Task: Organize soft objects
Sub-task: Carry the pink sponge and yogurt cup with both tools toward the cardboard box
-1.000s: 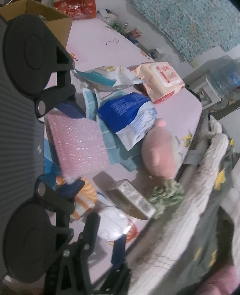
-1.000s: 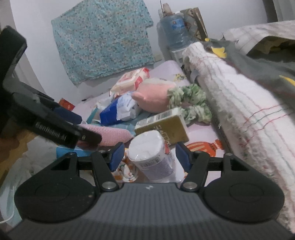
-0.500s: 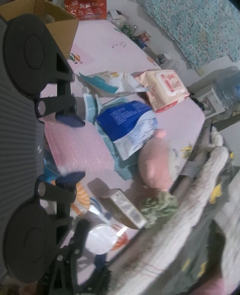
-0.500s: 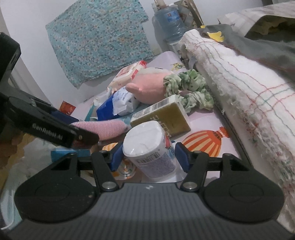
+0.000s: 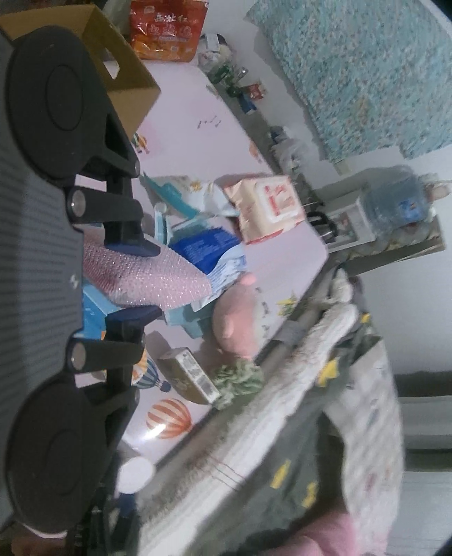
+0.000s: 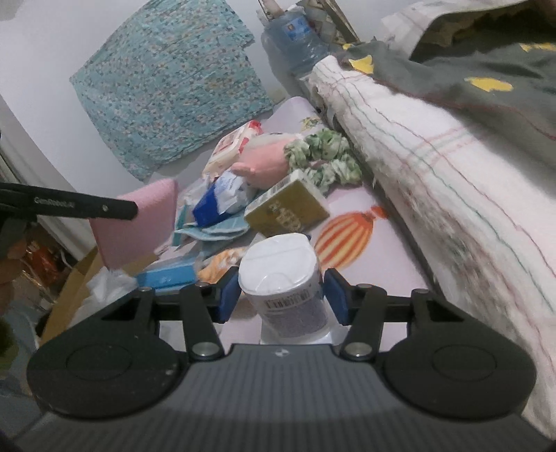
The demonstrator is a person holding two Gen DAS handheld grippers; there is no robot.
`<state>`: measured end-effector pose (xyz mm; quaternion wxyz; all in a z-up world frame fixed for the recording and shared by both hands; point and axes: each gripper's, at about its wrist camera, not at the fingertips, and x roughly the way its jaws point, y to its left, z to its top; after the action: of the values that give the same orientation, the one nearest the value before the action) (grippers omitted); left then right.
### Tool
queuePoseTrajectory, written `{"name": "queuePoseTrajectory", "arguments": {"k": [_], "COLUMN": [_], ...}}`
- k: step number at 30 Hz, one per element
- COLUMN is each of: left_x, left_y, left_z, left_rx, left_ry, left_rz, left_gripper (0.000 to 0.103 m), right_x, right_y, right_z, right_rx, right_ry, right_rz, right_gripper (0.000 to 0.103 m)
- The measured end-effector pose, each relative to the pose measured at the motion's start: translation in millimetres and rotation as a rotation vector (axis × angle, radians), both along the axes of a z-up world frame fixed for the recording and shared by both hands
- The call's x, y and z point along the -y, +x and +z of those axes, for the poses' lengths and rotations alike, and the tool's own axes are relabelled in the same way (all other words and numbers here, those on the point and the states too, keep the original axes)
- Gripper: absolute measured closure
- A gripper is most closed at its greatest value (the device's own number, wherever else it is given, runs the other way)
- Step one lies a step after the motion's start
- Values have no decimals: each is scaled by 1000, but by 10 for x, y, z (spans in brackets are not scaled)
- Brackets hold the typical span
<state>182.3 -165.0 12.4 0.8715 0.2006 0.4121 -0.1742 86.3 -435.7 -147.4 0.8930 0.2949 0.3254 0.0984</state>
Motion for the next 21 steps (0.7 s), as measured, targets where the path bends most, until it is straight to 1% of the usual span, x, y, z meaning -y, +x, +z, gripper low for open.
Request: {"name": "queuePoseTrajectory", "arguments": {"k": [3, 5, 8, 9, 11, 13, 14, 16, 17, 20, 21], "left_x": [-166, -295, -487, -548, -672, -784, -831, -929, -980, -1105, -1134], "left_y": [-188, -309, -495, -550, -648, -744, -788, -859, -884, -932, -942], "left_z": [189, 286, 335, 326, 300, 280, 264, 232, 208, 132, 109], "left_rx": [31, 34, 30, 27, 23, 28, 32, 32, 27, 17, 18], "left_ry": [-53, -101, -159, -174, -213, -247, -265, -296, -313, -354, -362], "left_rz": [13, 24, 58, 71, 103, 121, 129, 144, 153, 169, 173], "left_gripper": [72, 72, 72, 72, 72, 72, 72, 72, 72, 72, 72], "right_x": [-19, -53, -159, -211, -311, -360, -347, -296, -262, -165, -145], "right_y": [-162, -196, -149, -115, -53, -28, -37, -42, -51, -126, -155], "right_z": [44, 21, -151, -231, -366, -451, -471, -432, -373, -192, -141], "right_rx": [-18, -45, -111, -136, -196, -238, -235, -227, -218, -192, -190], "right_ry": [65, 166, 366, 415, 460, 457, 470, 443, 398, 219, 174], "right_rz": [45, 91, 167, 188, 215, 222, 222, 207, 186, 120, 100], "right_gripper": [52, 51, 51, 51, 51, 51, 50, 50, 49, 47, 44]}}
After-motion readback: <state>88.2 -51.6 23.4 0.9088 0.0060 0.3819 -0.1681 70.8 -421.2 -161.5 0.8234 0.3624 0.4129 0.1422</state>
